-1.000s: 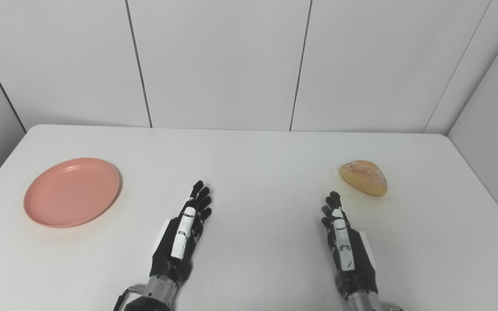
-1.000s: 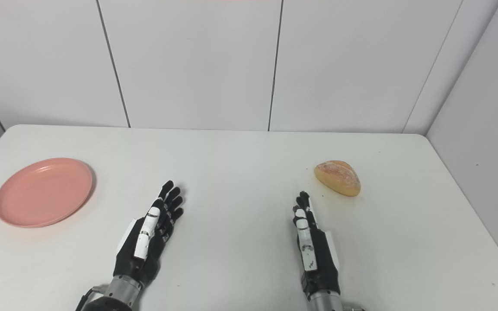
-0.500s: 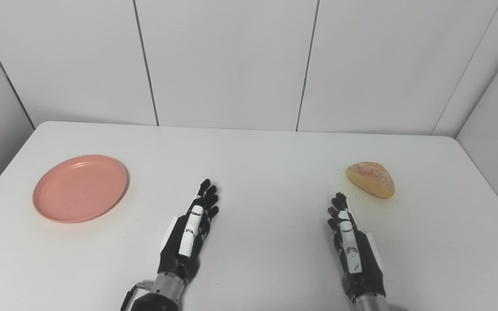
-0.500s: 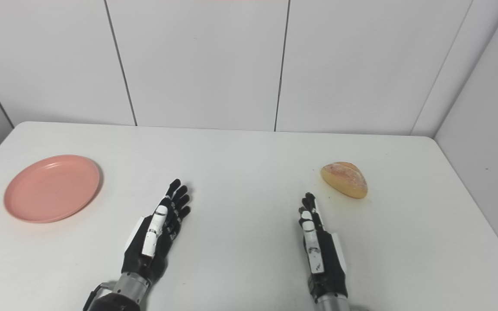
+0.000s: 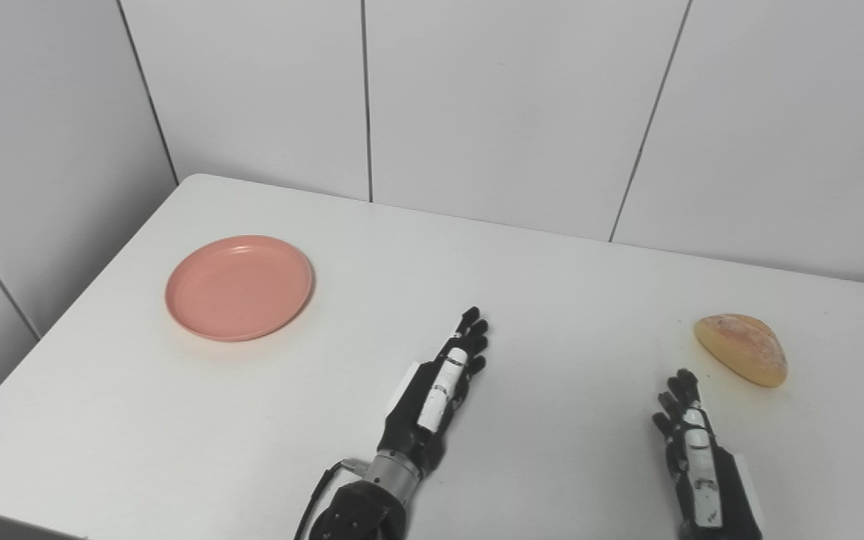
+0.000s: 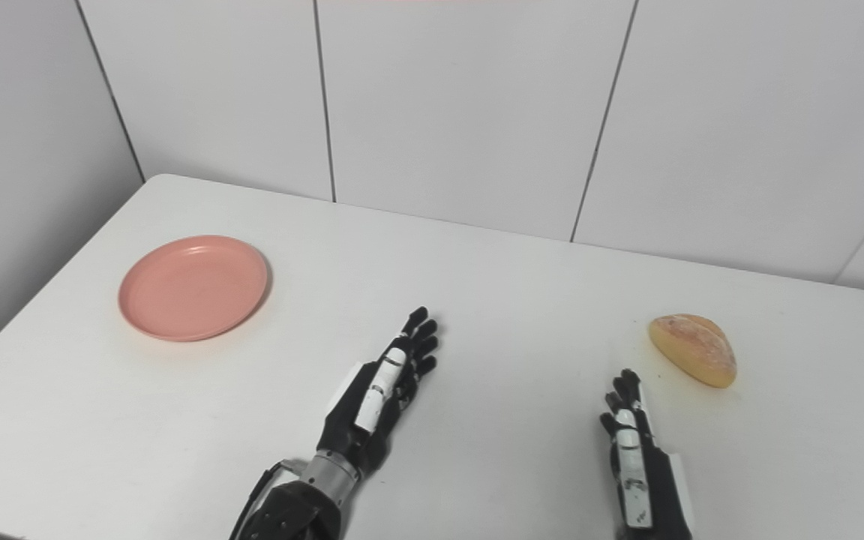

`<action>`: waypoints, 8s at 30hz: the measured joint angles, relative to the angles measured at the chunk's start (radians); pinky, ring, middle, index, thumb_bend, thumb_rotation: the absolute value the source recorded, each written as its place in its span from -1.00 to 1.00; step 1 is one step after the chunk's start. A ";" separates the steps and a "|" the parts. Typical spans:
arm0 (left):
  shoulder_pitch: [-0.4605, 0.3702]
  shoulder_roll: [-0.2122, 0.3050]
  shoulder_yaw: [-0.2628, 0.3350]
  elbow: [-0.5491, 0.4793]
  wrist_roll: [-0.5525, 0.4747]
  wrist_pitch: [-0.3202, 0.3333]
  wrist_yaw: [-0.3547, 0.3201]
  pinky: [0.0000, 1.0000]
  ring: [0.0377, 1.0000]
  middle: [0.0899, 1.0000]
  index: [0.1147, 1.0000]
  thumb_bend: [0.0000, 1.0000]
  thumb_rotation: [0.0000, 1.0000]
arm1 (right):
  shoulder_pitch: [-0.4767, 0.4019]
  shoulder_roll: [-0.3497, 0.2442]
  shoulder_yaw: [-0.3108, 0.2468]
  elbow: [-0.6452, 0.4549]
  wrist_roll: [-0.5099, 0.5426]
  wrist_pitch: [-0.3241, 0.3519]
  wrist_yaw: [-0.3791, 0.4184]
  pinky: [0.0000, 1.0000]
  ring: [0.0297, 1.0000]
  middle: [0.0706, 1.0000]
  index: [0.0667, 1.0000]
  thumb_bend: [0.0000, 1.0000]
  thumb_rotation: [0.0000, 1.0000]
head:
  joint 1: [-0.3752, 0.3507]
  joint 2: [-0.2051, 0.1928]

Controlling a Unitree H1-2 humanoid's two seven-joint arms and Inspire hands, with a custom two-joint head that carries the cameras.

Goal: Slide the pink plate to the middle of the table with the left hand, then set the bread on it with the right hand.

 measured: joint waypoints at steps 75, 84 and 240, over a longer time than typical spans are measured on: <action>-0.164 0.177 0.230 -0.216 0.003 0.115 0.065 0.94 0.88 0.90 0.86 -0.08 1.00 | 0.031 0.016 -0.002 -0.034 0.003 0.003 0.002 1.00 1.00 1.00 1.00 -0.67 1.00 | 0.058 -0.021; -0.232 0.218 0.286 -0.197 -0.039 0.120 0.084 0.93 0.90 0.91 0.85 -0.19 1.00 | 0.031 0.016 -0.005 -0.034 0.010 0.003 0.003 1.00 1.00 1.00 1.00 -0.66 1.00 | 0.069 -0.023; -0.344 0.437 0.511 0.487 -0.331 -0.005 0.003 0.89 0.85 0.83 0.82 -0.28 1.00 | 0.028 0.000 -0.019 -0.054 0.020 0.044 0.010 1.00 1.00 1.00 1.00 -0.70 1.00 | 0.081 0.011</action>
